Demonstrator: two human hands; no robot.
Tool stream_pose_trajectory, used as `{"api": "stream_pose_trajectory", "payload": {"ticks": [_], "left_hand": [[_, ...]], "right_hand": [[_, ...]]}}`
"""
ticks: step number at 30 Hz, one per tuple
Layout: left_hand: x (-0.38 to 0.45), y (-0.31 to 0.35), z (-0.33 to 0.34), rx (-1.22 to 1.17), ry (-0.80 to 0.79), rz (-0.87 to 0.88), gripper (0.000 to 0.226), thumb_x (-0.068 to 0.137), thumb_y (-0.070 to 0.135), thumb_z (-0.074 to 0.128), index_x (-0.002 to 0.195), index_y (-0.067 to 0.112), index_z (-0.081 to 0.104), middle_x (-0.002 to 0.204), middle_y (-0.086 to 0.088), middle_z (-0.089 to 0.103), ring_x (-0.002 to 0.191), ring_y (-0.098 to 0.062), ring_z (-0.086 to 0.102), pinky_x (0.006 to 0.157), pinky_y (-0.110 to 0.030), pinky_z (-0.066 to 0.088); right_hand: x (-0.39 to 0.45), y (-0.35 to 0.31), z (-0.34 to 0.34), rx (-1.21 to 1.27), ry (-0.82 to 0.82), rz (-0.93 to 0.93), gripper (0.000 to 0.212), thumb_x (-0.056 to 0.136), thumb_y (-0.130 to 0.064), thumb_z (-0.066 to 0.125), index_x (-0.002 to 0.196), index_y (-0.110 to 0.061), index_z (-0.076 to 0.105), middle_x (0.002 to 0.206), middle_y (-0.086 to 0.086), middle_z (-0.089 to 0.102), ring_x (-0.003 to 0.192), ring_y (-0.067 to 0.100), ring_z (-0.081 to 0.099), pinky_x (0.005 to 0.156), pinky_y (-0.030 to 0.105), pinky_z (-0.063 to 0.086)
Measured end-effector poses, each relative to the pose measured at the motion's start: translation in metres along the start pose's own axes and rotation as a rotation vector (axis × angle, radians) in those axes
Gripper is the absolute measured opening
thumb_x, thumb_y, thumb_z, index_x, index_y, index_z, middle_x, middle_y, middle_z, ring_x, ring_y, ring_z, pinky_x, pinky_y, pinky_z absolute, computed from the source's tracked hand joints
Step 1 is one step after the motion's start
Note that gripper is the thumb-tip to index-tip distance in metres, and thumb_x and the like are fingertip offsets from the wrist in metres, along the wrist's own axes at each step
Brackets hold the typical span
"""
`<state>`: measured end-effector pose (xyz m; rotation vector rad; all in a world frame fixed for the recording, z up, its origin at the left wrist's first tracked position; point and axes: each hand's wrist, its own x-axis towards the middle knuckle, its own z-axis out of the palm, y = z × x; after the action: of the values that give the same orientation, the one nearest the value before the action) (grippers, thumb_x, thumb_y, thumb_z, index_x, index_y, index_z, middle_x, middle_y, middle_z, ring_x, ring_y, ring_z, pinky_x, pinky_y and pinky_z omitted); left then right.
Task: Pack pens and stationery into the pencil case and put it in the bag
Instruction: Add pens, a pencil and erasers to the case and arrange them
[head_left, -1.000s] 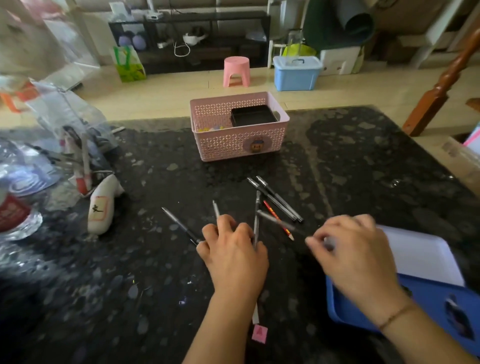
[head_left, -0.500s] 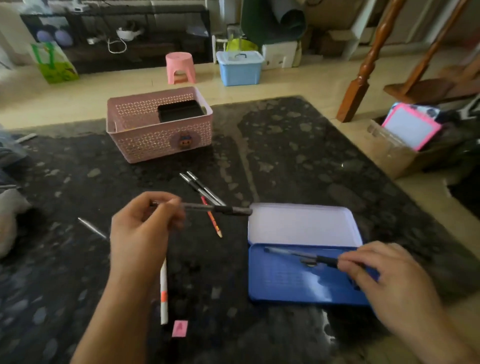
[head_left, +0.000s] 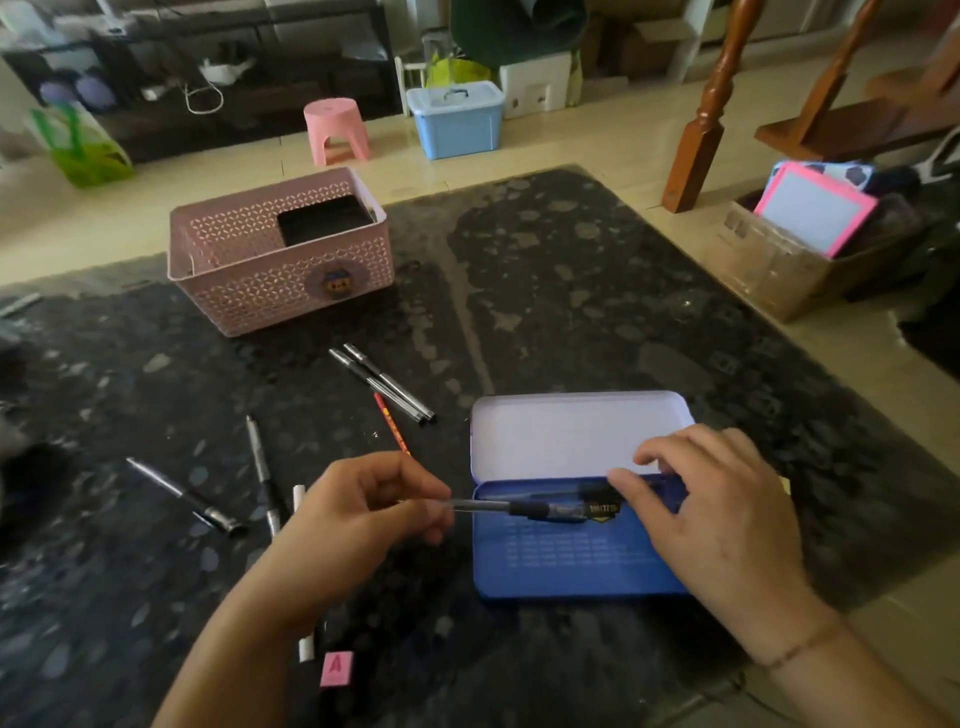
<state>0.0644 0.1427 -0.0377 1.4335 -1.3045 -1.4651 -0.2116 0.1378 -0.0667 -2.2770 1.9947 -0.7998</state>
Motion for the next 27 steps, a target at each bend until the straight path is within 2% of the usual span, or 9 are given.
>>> {"api": "stream_pose_trajectory", "payload": {"ticks": [3, 6, 8, 12, 14, 17, 19, 22, 27], "left_hand": [[0.001, 0.0, 0.004, -0.188, -0.021, 0.01, 0.007, 0.073, 0.004, 0.074, 0.076, 0.009, 0.071, 0.08, -0.019, 0.073, 0.067, -0.021, 0.067, 0.061, -0.021, 0.054], [0.003, 0.001, 0.012, -0.493, -0.107, 0.052, 0.027, 0.058, 0.019, 0.088, 0.079, 0.012, 0.072, 0.078, -0.015, 0.07, 0.066, -0.019, 0.066, 0.065, -0.024, 0.056], [0.004, 0.001, 0.029, -0.501, -0.146, 0.085, 0.027, 0.058, 0.02, 0.087, 0.079, 0.014, 0.071, 0.076, -0.013, 0.07, 0.065, -0.017, 0.064, 0.064, -0.023, 0.054], [0.007, 0.004, 0.063, -0.188, -0.148, 0.15, 0.012, 0.076, 0.008, 0.077, 0.083, 0.014, 0.069, 0.083, -0.008, 0.073, 0.072, -0.016, 0.066, 0.067, -0.022, 0.051], [0.013, 0.0, 0.064, 0.268, 0.044, 0.29, 0.019, 0.077, 0.018, 0.078, 0.09, 0.026, 0.069, 0.095, 0.008, 0.071, 0.087, -0.01, 0.064, 0.079, -0.024, 0.051], [0.02, -0.013, 0.059, 0.838, 0.207, 0.43, 0.035, 0.078, 0.031, 0.075, 0.109, 0.037, 0.062, 0.115, 0.019, 0.055, 0.111, -0.006, 0.048, 0.097, -0.031, 0.042], [0.023, -0.022, 0.059, 0.869, 0.199, 0.385, 0.035, 0.078, 0.034, 0.074, 0.111, 0.036, 0.063, 0.114, 0.017, 0.057, 0.108, -0.01, 0.048, 0.096, -0.043, 0.043], [0.024, -0.024, 0.062, 0.816, 0.213, 0.374, 0.026, 0.079, 0.035, 0.067, 0.104, 0.033, 0.068, 0.104, 0.016, 0.063, 0.095, -0.01, 0.053, 0.088, -0.045, 0.048], [0.026, -0.023, 0.062, 0.785, 0.258, 0.401, 0.024, 0.078, 0.027, 0.076, 0.101, 0.029, 0.071, 0.098, 0.014, 0.067, 0.093, -0.007, 0.058, 0.086, -0.035, 0.051]], "right_hand": [[-0.005, -0.017, -0.014, 0.49, 0.0, 0.05, 0.039, 0.084, -0.064, 0.048, 0.097, -0.031, 0.065, 0.081, -0.013, 0.066, 0.081, 0.007, 0.061, 0.067, 0.016, 0.05], [-0.012, -0.036, -0.028, 1.222, -0.176, 0.222, 0.063, 0.065, -0.071, 0.064, 0.112, -0.029, 0.063, 0.081, 0.005, 0.071, 0.07, 0.01, 0.065, 0.065, 0.016, 0.051], [-0.017, -0.041, -0.025, 1.338, -0.211, 0.23, 0.061, 0.063, -0.057, 0.075, 0.116, -0.027, 0.065, 0.084, 0.005, 0.071, 0.071, 0.01, 0.066, 0.065, 0.017, 0.052], [-0.013, -0.042, -0.022, 1.192, 0.01, 0.108, 0.021, 0.083, -0.039, 0.062, 0.093, -0.022, 0.069, 0.094, -0.008, 0.067, 0.085, 0.009, 0.065, 0.073, 0.018, 0.051], [-0.011, -0.032, -0.029, 1.02, 0.081, 0.044, 0.018, 0.092, -0.033, 0.051, 0.099, -0.023, 0.063, 0.102, -0.009, 0.065, 0.098, 0.01, 0.064, 0.08, 0.016, 0.05], [-0.009, -0.023, -0.037, 0.759, -0.088, 0.043, 0.023, 0.095, -0.043, 0.041, 0.116, -0.049, 0.049, 0.098, -0.023, 0.063, 0.097, -0.003, 0.06, 0.078, 0.006, 0.045], [-0.012, -0.021, -0.029, 0.562, -0.269, 0.043, 0.028, 0.089, -0.045, 0.043, 0.114, -0.056, 0.037, 0.091, -0.026, 0.062, 0.092, -0.005, 0.059, 0.073, 0.009, 0.046], [-0.014, -0.022, -0.016, 0.146, -0.224, -0.149, 0.018, 0.086, -0.036, 0.063, 0.096, -0.041, 0.049, 0.079, -0.02, 0.056, 0.072, 0.003, 0.053, 0.057, 0.016, 0.043], [-0.017, -0.021, 0.002, 0.022, -0.24, -0.224, 0.014, 0.078, -0.026, 0.073, 0.091, -0.027, 0.069, 0.086, -0.011, 0.059, 0.079, 0.012, 0.053, 0.061, 0.028, 0.048]]}}
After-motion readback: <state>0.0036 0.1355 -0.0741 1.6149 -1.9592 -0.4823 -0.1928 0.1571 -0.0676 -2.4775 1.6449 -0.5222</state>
